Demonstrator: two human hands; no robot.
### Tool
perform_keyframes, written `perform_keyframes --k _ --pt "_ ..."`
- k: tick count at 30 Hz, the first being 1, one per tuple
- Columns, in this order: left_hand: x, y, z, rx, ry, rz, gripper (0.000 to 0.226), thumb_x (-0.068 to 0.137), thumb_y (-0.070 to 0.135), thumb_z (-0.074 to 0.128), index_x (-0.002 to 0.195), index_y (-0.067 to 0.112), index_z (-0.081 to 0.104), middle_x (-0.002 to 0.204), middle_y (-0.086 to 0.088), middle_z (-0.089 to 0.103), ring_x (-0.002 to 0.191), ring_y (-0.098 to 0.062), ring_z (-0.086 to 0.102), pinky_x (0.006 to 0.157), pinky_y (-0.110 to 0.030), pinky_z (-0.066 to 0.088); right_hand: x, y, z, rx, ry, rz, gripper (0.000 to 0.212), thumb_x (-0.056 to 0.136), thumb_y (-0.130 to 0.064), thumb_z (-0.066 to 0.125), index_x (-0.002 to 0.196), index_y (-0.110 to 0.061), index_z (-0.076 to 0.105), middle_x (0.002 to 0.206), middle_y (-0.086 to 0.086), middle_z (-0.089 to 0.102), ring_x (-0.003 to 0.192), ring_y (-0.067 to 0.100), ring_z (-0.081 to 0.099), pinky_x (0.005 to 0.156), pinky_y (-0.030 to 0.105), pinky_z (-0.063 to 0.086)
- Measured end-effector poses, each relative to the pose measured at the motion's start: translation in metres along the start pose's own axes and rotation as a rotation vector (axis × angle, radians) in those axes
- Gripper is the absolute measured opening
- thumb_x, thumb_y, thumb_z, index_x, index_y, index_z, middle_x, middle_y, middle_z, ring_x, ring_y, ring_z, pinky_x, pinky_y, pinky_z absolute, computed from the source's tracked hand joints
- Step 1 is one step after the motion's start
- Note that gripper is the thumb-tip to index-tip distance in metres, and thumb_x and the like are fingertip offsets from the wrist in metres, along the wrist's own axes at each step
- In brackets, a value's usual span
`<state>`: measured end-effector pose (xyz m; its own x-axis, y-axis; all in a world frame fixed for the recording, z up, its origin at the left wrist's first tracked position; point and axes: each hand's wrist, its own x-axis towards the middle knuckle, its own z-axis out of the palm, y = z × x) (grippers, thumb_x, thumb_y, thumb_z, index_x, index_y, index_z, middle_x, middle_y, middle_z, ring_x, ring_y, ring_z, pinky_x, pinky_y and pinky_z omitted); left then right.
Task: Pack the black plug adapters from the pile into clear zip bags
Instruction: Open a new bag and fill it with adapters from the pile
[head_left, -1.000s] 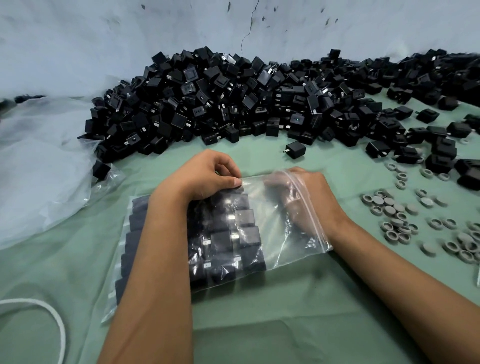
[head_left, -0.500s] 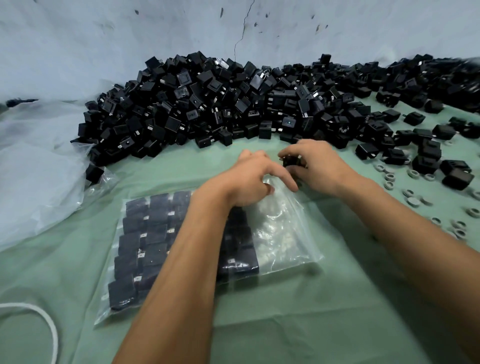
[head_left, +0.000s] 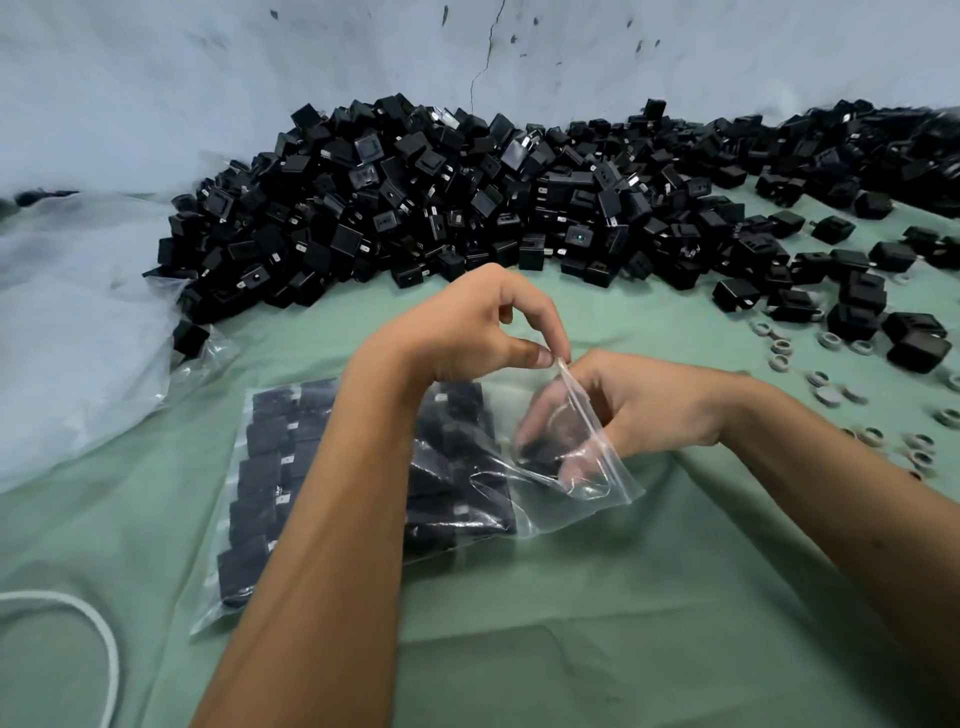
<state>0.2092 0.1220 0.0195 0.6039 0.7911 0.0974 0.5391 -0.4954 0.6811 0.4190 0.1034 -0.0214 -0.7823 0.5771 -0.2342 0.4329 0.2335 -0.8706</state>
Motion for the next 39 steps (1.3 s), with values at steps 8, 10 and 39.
perform_keyframes --k 8,10,39 --pt "-0.003 0.002 -0.001 -0.003 -0.095 -0.104 0.021 0.072 0.021 0.092 0.073 0.037 0.078 0.090 0.001 0.068 0.094 -0.045 0.057 0.074 -0.039 0.045 0.005 -0.003 -0.001 -0.022 -0.111 0.006 0.019 0.087 -0.008 0.081 0.106 -0.009 0.077 0.075 -0.015 0.073 0.068 0.000 0.065 0.069 0.014 0.049" --pt "-0.003 0.003 -0.002 -0.011 -0.083 -0.104 0.019 0.072 0.023 0.092 0.074 0.036 0.079 0.098 -0.019 0.068 0.093 -0.048 0.058 0.075 -0.050 0.051 0.008 -0.002 0.001 -0.062 -0.091 0.021 0.016 0.085 -0.012 0.084 0.100 -0.012 0.079 0.073 -0.008 0.072 0.066 0.009 0.062 0.066 0.026 0.050" --pt "0.001 -0.007 0.003 -0.137 -0.063 -0.131 0.011 0.076 0.015 0.090 0.080 0.019 0.081 0.084 -0.037 0.062 0.070 -0.031 0.041 0.070 -0.035 0.033 0.079 0.046 -0.112 -1.302 0.785 0.307 0.046 0.089 -0.023 0.074 0.133 -0.028 0.064 0.142 0.001 0.052 0.134 0.037 0.035 0.105 0.055 0.031"
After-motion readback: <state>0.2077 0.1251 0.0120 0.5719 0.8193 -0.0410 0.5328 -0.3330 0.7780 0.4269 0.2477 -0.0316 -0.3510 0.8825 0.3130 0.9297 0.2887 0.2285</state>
